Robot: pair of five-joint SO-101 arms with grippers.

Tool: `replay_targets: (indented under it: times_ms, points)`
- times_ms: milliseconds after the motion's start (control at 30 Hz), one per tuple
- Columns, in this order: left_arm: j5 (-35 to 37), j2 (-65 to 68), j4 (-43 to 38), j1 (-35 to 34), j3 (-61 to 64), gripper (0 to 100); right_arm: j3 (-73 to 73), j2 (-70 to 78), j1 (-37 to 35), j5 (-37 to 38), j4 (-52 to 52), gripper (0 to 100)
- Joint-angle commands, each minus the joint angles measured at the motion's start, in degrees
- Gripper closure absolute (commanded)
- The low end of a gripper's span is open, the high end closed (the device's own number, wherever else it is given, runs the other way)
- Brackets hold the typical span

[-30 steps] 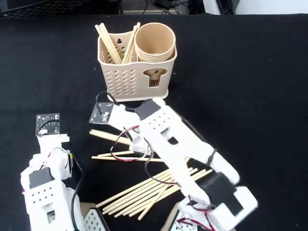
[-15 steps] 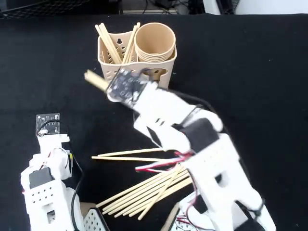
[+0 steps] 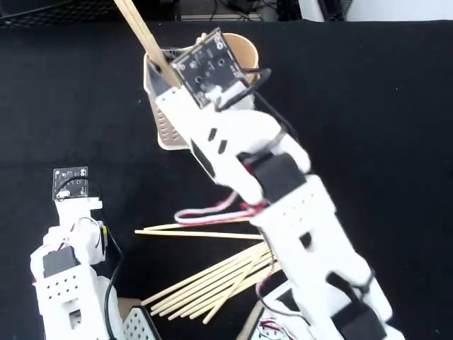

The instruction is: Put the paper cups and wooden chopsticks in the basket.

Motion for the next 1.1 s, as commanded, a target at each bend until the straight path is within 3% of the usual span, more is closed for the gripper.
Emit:
replay_targets:
  times_ms: [0,267,500,633,767,900,1067]
  points:
    - [0.26,-0.62,-0.79,0.57,-0.13,88,-3.12,3.56,-0.79,-0.44,-11.16,98.5]
    - [0.26,-0.62,-0.79,0.57,-0.13,88,-3.21,14.81,1.05,-0.44,-24.62,98.5]
    - [0.26,-0.62,-0.79,0.57,-0.13,88,-3.12,22.64,6.51,-9.76,-25.32,98.5]
    - [0.26,-0.62,-0.79,0.57,-0.13,88,-2.77,25.01,6.77,-9.58,-24.97,98.5]
    - [0.26,-0.62,-0.79,0.57,-0.13,88,-4.70,25.10,5.71,-9.67,-17.85,95.8]
    - [0.26,-0.62,-0.79,0.57,-0.13,88,-9.54,25.27,5.01,-9.67,-7.82,82.6]
    - [0.26,-0.62,-0.79,0.66,-0.13,88,-19.03,25.01,5.27,-9.67,0.26,85.2]
